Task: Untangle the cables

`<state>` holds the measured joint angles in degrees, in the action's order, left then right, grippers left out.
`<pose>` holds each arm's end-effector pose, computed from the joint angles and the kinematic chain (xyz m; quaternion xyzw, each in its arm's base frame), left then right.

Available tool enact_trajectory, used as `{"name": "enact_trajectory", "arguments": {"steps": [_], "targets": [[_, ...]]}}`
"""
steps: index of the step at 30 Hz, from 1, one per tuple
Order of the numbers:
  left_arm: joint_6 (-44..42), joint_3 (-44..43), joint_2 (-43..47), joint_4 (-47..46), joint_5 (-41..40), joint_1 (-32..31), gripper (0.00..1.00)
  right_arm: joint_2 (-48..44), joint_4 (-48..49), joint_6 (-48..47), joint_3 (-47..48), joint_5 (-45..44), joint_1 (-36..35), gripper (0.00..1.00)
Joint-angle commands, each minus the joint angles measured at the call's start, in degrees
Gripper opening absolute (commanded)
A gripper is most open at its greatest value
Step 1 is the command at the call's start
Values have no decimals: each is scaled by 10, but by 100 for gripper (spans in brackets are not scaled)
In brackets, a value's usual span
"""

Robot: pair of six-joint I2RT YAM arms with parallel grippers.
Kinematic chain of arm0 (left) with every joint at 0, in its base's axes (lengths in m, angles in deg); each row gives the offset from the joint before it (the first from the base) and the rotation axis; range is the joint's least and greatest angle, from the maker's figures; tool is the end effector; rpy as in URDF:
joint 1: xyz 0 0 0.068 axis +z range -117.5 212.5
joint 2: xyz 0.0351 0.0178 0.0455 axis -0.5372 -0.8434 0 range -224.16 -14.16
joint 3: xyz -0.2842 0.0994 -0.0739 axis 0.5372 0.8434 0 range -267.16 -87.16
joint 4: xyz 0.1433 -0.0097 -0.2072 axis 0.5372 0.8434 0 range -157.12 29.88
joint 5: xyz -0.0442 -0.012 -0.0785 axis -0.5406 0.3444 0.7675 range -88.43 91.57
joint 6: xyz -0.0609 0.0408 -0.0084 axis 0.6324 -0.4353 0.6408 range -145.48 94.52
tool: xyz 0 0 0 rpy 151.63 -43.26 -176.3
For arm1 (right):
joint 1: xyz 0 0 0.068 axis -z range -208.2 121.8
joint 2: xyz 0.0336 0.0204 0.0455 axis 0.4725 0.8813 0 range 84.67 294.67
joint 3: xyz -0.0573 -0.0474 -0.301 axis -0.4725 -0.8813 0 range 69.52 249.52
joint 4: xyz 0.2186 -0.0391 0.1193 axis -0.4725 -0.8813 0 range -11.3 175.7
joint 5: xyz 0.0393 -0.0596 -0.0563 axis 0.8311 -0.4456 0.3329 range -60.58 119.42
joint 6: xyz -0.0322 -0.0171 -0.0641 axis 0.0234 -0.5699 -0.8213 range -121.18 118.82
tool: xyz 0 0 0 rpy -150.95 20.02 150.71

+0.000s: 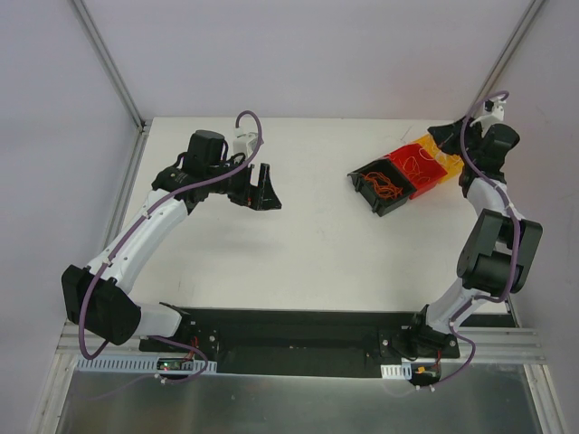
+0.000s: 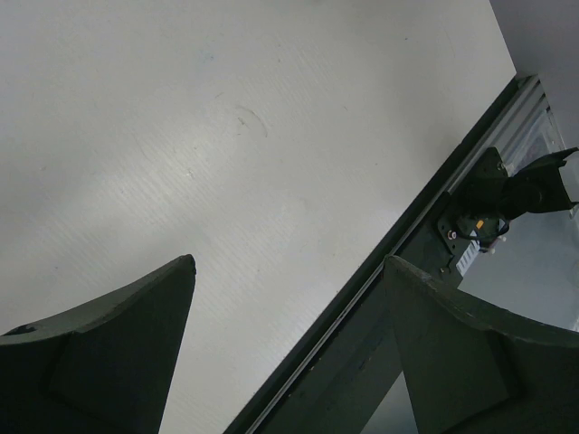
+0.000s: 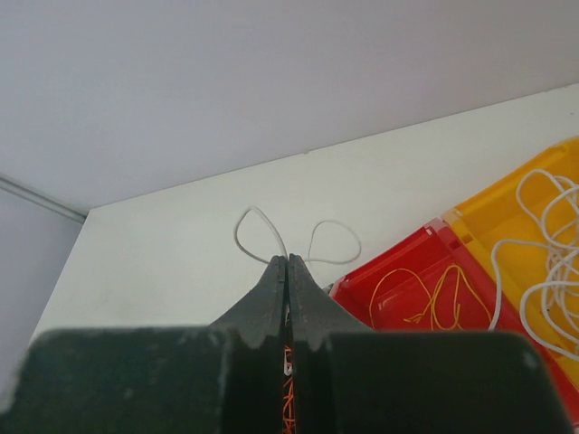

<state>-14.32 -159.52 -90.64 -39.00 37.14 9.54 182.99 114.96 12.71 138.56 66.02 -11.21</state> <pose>0.2559 -0.1474 0.3841 0.2324 0.8143 -0.3906 0.3611 0.4138 -0.0881 0.3500 -0.0352 0.7063 0.2039 0.6770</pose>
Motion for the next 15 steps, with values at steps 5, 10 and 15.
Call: {"name": "enact_trajectory", "arguments": {"steps": [5, 10, 15], "targets": [[1, -1, 9, -14, 14, -6, 84, -47, -41, -34, 31, -93, 0, 0], [1, 0, 7, -13, 13, -6, 84, -47, -92, -60, 51, -134, 0, 0], [1, 0, 7, -14, 13, -6, 84, -38, -142, -79, 79, -162, 5, 1]]}}
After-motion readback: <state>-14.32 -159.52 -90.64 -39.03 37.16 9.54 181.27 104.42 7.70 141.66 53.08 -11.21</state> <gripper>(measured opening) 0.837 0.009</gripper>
